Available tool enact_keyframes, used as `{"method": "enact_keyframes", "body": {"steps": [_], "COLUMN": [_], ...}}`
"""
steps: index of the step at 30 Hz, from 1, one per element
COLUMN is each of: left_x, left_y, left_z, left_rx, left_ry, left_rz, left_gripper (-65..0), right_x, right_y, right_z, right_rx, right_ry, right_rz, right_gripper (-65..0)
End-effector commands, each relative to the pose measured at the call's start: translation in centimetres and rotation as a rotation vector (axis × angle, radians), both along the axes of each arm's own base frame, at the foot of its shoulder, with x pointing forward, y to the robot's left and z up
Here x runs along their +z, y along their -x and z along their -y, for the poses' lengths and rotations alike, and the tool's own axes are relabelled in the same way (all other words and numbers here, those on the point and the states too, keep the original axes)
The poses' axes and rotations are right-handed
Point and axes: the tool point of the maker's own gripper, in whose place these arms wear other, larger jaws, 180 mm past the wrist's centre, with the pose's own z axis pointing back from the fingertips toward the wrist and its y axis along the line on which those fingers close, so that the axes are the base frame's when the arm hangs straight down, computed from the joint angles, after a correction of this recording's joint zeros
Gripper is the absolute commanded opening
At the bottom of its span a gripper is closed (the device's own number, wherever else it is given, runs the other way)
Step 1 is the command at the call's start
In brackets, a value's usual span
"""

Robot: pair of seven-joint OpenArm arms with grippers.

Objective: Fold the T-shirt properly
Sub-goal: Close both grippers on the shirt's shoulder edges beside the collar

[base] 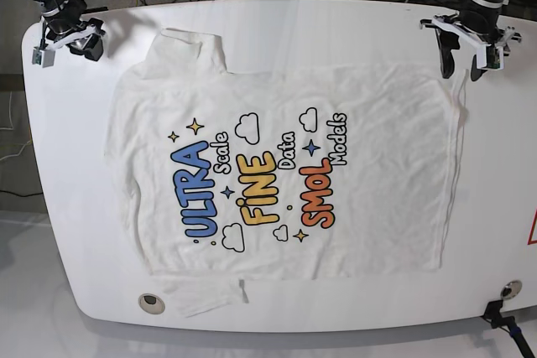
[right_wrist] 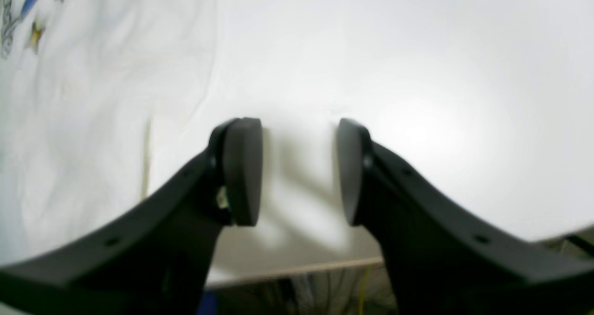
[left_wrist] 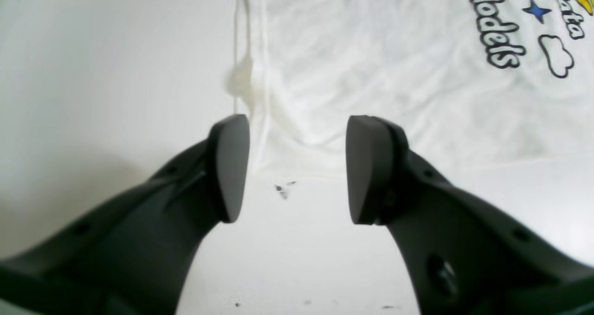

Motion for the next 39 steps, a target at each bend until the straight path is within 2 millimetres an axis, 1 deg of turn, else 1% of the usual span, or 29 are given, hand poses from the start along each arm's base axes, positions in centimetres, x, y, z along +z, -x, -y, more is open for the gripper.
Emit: {"method": "enact_keyframes", "body": {"steps": [1, 5, 7, 9, 12, 15, 16, 18, 21, 23, 27, 28, 32, 36, 39], "left_x": [1.3, 1.7, 1.5, 1.2, 1.1, 0.9, 0.5, -0.1, -1.5, -2.1, -2.4, -2.6, -5.0, -7.0, -8.3], "left_y": [-0.9, -2.3, -2.9, -3.2, -3.5, -3.7, -3.5, -3.7, -3.5, -3.6, -4.1, -4.0, -4.1, -4.6, -5.1], "left_z": [0.0, 0.0, -0.1, -0.7, -2.3, -3.3, -3.7, -4.3, -5.2, -5.3, -5.0, -5.1, -5.8, -6.2, -6.3], "left_rx": [-0.005, 0.008, 0.024, 0.057, 0.113, 0.149, 0.165, 0.191, 0.234, 0.243, 0.245, 0.246, 0.271, 0.29, 0.305], "left_ry": [-0.01, -0.003, 0.011, 0.028, 0.046, 0.073, 0.086, 0.127, 0.198, 0.229, 0.286, 0.279, 0.367, 0.475, 0.542], "left_rz": [0.05, 0.08, 0.084, 0.075, 0.056, 0.033, 0.014, 0.004, -0.025, -0.038, -0.04, -0.05, -0.125, -0.174, -0.204], "left_gripper": [-34.5, -34.6, -33.9, -33.4, -32.2, -32.4, -32.3, -32.8, -33.1, -33.4, -33.9, -32.9, -32.8, -33.7, -34.0], "right_x": [-0.3, -1.2, -1.3, -1.6, -1.7, -1.9, -2.0, -2.1, -2.0, -2.0, -2.1, -2.1, -2.3, -1.9, -1.9], "right_y": [-0.4, -0.7, -1.0, -1.1, -1.1, -1.2, -1.3, -1.3, -1.4, -1.4, -1.2, -1.3, -0.9, -1.5, -1.4], "right_z": [-1.5, -3.4, -4.0, -4.3, -4.9, -5.2, -5.5, -5.7, -5.8, -5.7, -5.6, -5.7, -5.8, -5.7, -5.8], "right_rx": [0.049, 0.069, 0.073, 0.072, 0.084, 0.092, 0.098, 0.104, 0.106, 0.106, 0.093, 0.109, 0.117, 0.114, 0.117], "right_ry": [-0.036, -0.083, -0.097, -0.105, -0.113, -0.118, -0.124, -0.123, -0.122, -0.121, -0.124, -0.114, -0.109, -0.108, -0.108], "right_rz": [0.006, -0.01, -0.004, -0.011, -0.016, -0.02, -0.019, -0.024, -0.02, -0.022, -0.026, -0.018, -0.031, -0.011, -0.011], "right_gripper": [-39.1, -39.0, -39.1, -39.1, -39.2, -39.0, -39.2, -39.2, -39.8, -40.1, -40.4, -39.5, -39.6, -39.6, -39.5]}}
